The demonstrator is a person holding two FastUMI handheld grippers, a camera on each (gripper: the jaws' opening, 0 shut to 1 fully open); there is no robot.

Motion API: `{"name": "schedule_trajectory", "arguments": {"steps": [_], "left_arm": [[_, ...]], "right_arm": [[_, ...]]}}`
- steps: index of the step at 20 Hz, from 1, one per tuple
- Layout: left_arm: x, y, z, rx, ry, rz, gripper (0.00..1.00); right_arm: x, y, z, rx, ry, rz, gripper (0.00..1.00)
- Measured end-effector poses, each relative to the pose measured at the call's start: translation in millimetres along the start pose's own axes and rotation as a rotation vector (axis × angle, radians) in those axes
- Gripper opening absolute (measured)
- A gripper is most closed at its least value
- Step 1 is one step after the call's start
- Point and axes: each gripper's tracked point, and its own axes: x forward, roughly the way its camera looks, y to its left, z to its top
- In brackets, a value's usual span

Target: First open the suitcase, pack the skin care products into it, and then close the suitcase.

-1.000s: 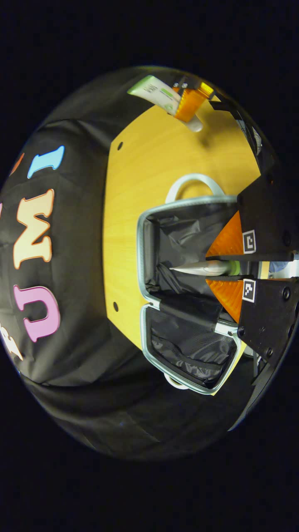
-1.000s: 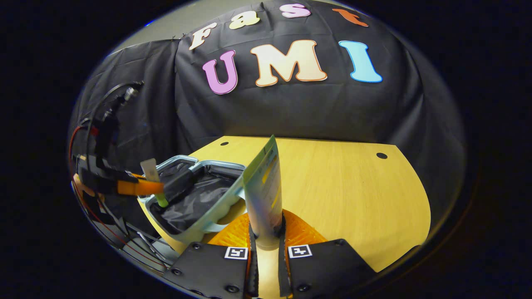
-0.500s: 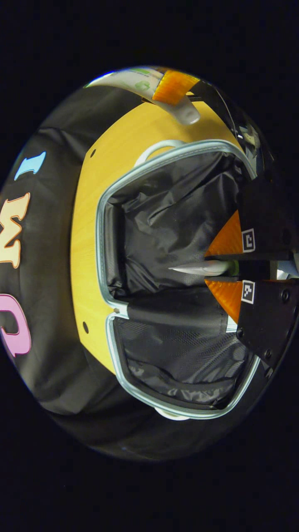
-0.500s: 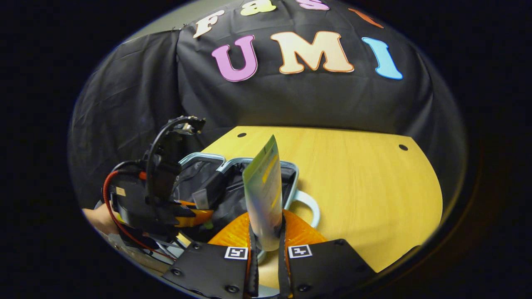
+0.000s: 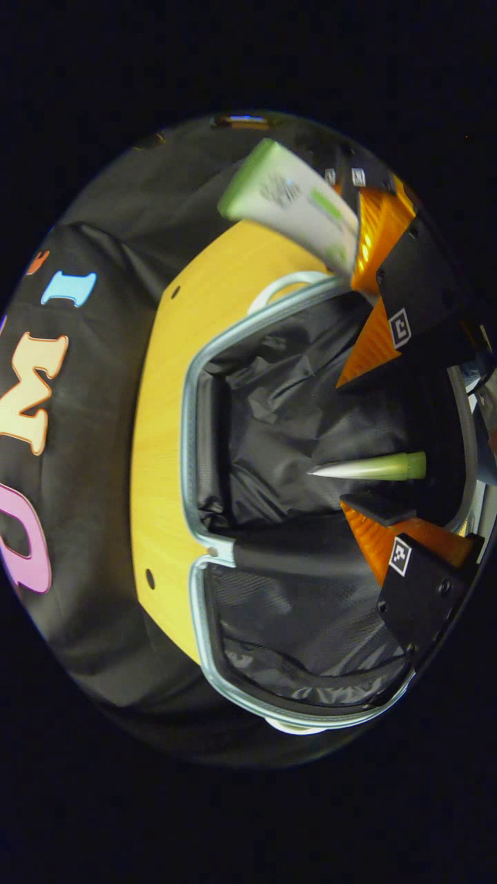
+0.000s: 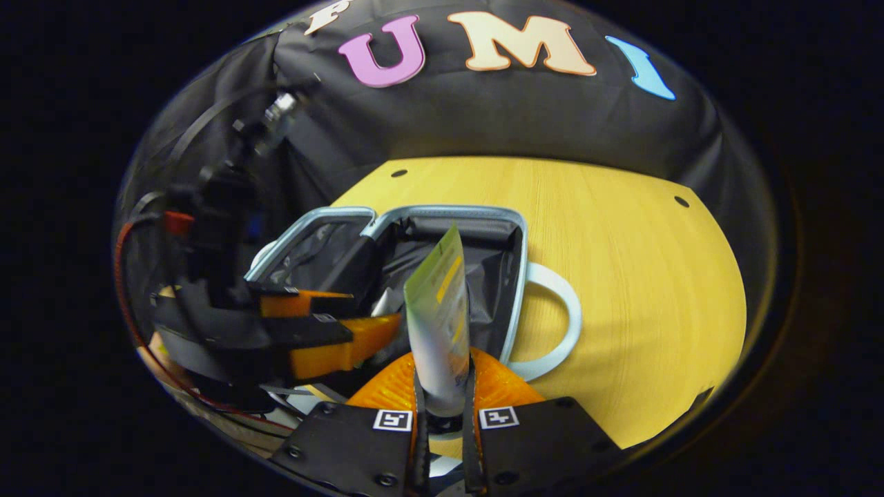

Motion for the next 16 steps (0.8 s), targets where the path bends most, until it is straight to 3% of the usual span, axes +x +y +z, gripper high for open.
{"name": "schedule_trajectory", "arguments": {"steps": [2, 5, 6, 9, 10, 12, 13, 16], "left_arm": [[-12.8, 10.9, 12.1, 0.001, -0.032, 0.018, 0.83], [-27.4, 30.8, 29.4, -0.060, -0.087, 0.038, 0.84], [-32.0, 42.6, 33.1, -0.075, -0.103, 0.059, 0.84], [-46.3, 86.8, 34.9, -0.109, -0.134, 0.148, 0.84], [-51.0, 101.9, 36.8, -0.126, -0.148, 0.176, 0.84], [-65.2, 131.7, 40.6, -0.166, -0.178, 0.231, 0.87], [-71.2, 148.6, 43.1, -0.183, -0.200, 0.256, 0.97], [-88.2, 191.4, 45.5, -0.220, -0.234, 0.323, 0.95]], "right_arm": [[15.4, 2.8, -13.4, 0.029, 0.048, 0.009, 0.17], [32.7, 3.3, -26.6, 0.033, 0.111, -0.007, 0.21], [32.6, 4.1, -27.2, 0.030, 0.124, -0.003, 0.17], [43.3, 4.8, -15.7, 0.026, 0.088, -0.027, 0.26], [46.5, 3.9, -13.9, 0.022, 0.081, -0.039, 0.24], [46.1, 1.7, -2.2, 0.018, 0.037, -0.060, 0.40], [44.1, 7.5, 5.8, 0.028, 0.009, -0.044, 0.54], [37.4, 15.4, 34.2, 0.034, -0.111, -0.044, 0.99]]}}
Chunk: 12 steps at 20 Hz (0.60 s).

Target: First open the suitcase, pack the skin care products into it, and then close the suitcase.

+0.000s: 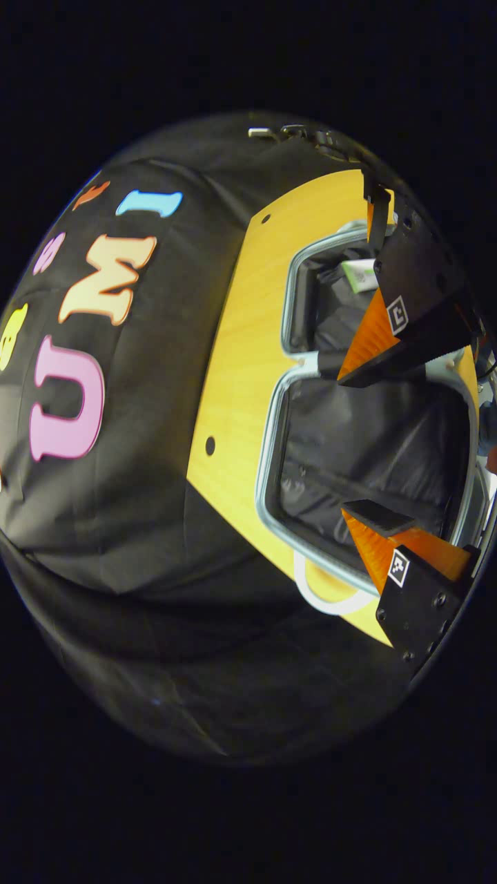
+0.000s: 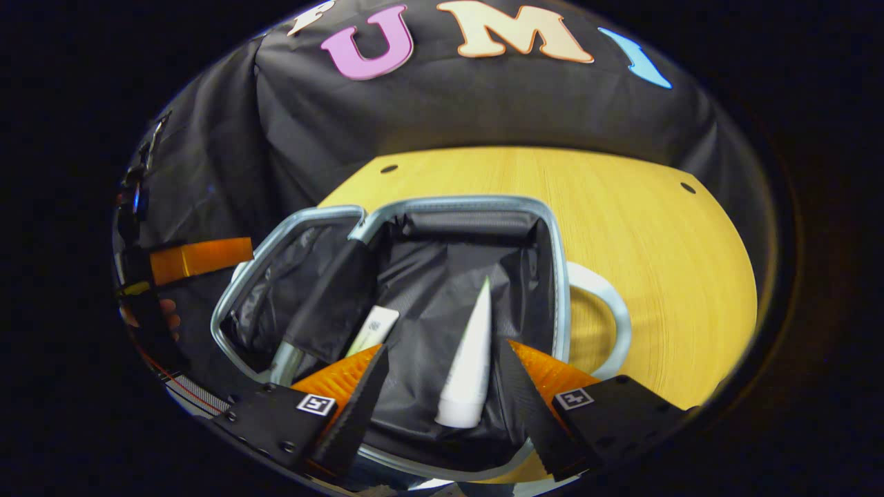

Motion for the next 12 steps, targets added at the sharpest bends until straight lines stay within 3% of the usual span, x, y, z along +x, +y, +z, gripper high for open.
{"name": "schedule_trajectory", "arguments": {"steps": [1, 3, 5, 6, 9, 12], "left_arm": [[0.2, 14.6, 5.3, -0.004, -0.010, 0.021, 0.96], [0.7, 45.5, 15.0, -0.001, -0.032, 0.066, 0.95], [3.2, 75.8, 20.9, 0.003, -0.040, 0.110, 0.95], [4.2, 91.3, 24.7, 0.006, -0.042, 0.133, 0.95], [16.1, 135.3, 29.8, -0.002, -0.038, 0.189, 0.95], [35.9, 158.4, 19.6, -0.021, 0.022, 0.176, 0.95]], "right_arm": [[-6.3, 2.8, 12.0, -0.003, -0.046, 0.006, 0.92], [-19.9, 9.0, 37.5, 0.001, -0.140, 0.013, 0.98], [-32.6, 6.7, 63.3, -0.010, -0.227, -0.003, 0.92], [-38.9, 5.0, 75.0, -0.018, -0.265, -0.014, 0.98], [-53.6, -6.3, 98.0, -0.060, -0.346, -0.075, 0.98], [-63.1, -23.5, 107.9, -0.092, -0.382, -0.147, 0.98]]}}
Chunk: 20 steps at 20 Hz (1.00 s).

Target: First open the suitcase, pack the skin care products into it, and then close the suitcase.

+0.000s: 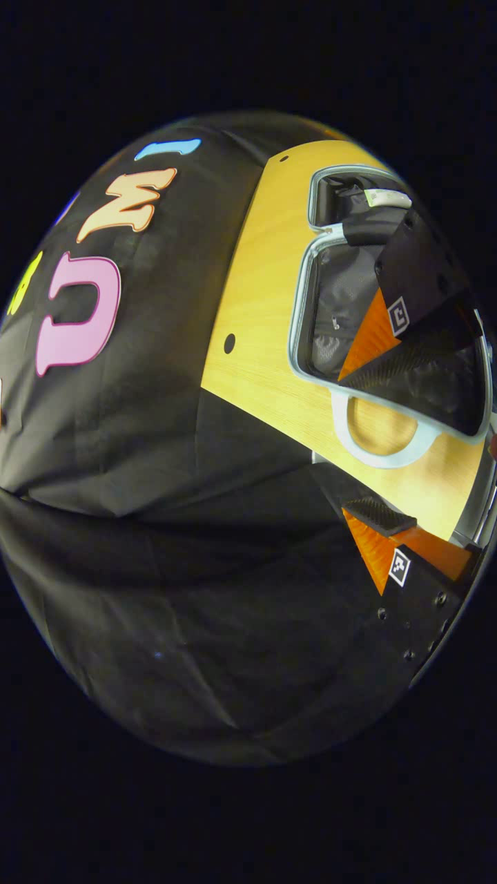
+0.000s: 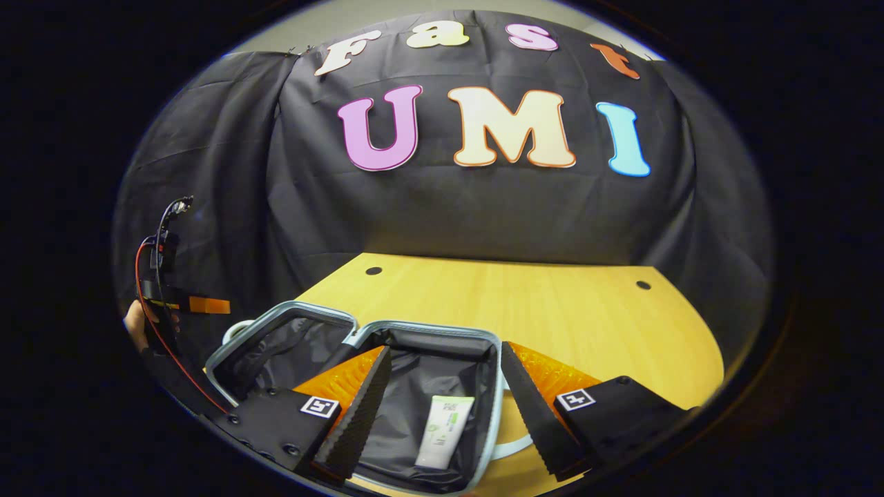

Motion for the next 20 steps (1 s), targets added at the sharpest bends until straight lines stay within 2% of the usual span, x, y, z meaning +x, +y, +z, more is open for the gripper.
{"name": "schedule_trajectory", "arguments": {"steps": [2, 5, 8, 10, 12, 13, 14, 15, 17, 20], "left_arm": [[17.7, 8.0, -14.2, -0.014, 0.059, -0.024, 0.94], [36.6, 7.0, -33.2, -0.033, 0.135, -0.068, 0.86], [52.1, 18.6, -50.6, -0.020, 0.200, -0.058, 0.82], [68.3, 11.0, -71.0, -0.013, 0.243, -0.058, 0.69], [68.1, 12.0, -76.3, -0.016, 0.278, -0.080, 0.50], [71.4, 3.2, -78.3, -0.028, 0.284, -0.100, 0.38], [70.5, -0.6, -75.3, -0.041, 0.267, -0.085, 0.26], [73.5, -5.4, -75.0, -0.031, 0.250, -0.083, 0.08], [62.6, -7.0, -65.9, 0.000, 0.232, -0.074, 0.00], [46.7, -8.4, -45.4, 0.026, 0.180, -0.049, 0.00]], "right_arm": [[-3.0, -10.9, 0.0, -0.001, -0.002, -0.042, 0.98], [-8.2, -26.0, 2.6, 0.016, -0.006, -0.094, 0.99], [-13.5, -37.3, 8.7, 0.006, -0.014, -0.127, 0.99], [-11.9, -39.9, 10.8, -0.006, -0.021, -0.138, 0.99], [-11.5, -42.2, 13.1, -0.008, -0.022, -0.144, 0.99], [-12.3, -43.0, 15.0, -0.006, -0.025, -0.146, 0.99], [-13.0, -43.6, 16.6, -0.005, -0.029, -0.147, 0.99], [-13.7, -44.6, 17.9, -0.007, -0.032, -0.149, 0.99], [-15.9, -46.6, 23.5, -0.018, -0.046, -0.144, 0.98], [-18.1, -54.4, 35.3, -0.064, -0.095, -0.126, 0.99]]}}
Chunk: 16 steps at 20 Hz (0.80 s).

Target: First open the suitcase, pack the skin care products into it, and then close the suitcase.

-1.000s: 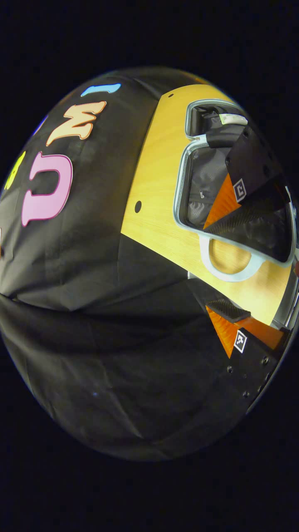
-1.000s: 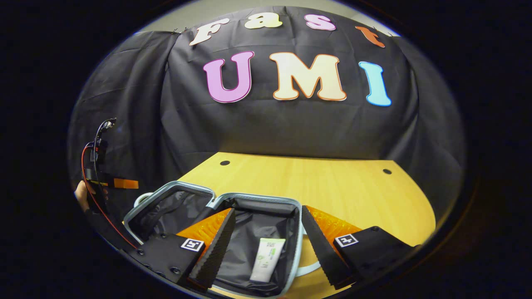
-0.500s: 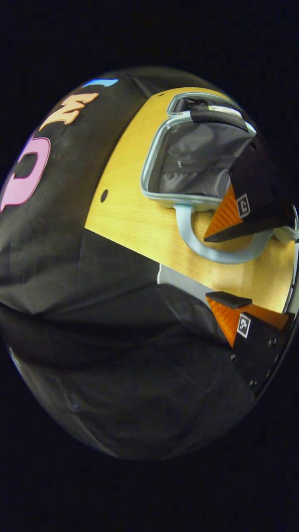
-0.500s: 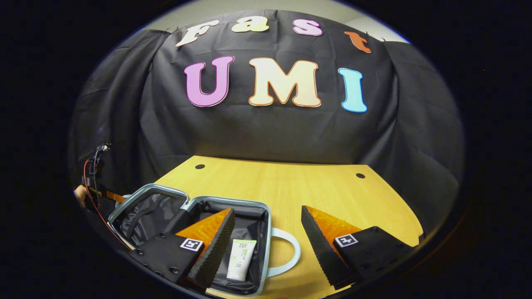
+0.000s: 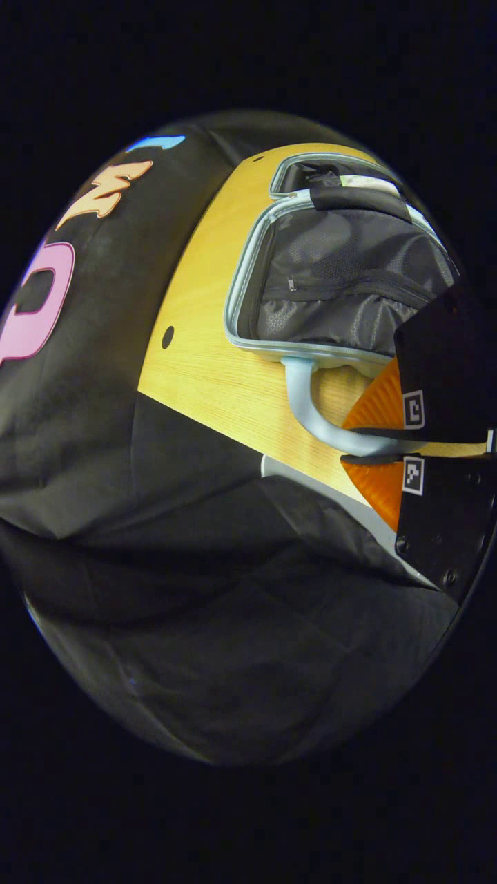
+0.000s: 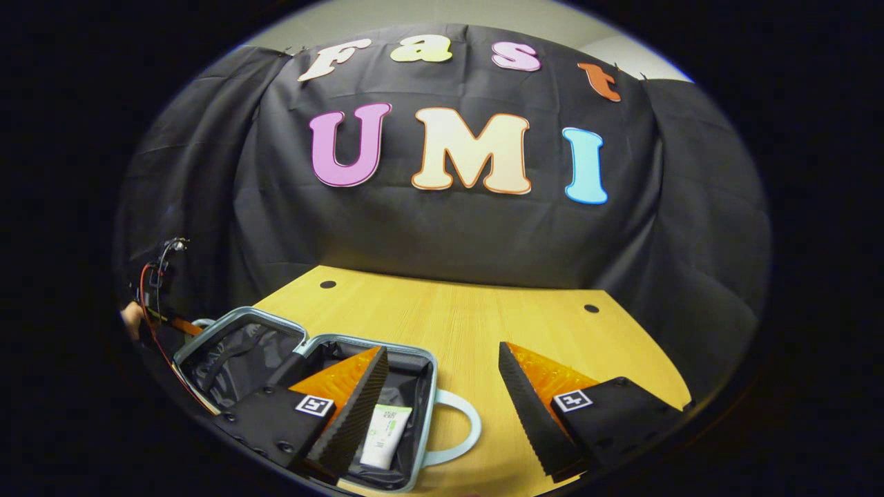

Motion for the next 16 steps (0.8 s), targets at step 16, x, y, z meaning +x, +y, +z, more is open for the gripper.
{"name": "schedule_trajectory", "arguments": {"steps": [16], "left_arm": [[-184.5, -132.9, 98.7, 0.044, -0.313, -0.050, 0.00]], "right_arm": [[-13.1, -78.0, 17.1, 0.037, -0.089, 0.133, 0.99]]}}
